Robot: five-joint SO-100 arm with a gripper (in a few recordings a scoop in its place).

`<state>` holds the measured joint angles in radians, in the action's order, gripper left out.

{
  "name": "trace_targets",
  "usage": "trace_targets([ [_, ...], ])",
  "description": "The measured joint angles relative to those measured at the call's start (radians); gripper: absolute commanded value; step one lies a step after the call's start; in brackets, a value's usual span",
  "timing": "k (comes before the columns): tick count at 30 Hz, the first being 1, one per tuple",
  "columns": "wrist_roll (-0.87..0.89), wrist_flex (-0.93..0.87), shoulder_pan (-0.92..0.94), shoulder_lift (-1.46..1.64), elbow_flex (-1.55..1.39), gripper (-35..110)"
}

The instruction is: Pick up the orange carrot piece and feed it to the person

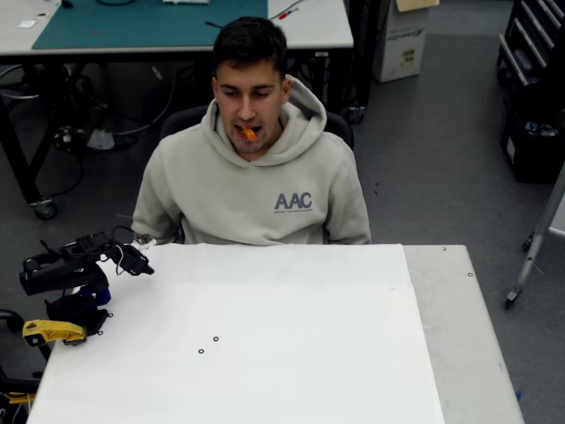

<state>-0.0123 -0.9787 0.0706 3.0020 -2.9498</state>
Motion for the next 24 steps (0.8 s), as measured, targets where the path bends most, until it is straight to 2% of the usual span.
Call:
trace_targets([
  [24,0.0,-0.15,0.0,0.235,0.0,0],
])
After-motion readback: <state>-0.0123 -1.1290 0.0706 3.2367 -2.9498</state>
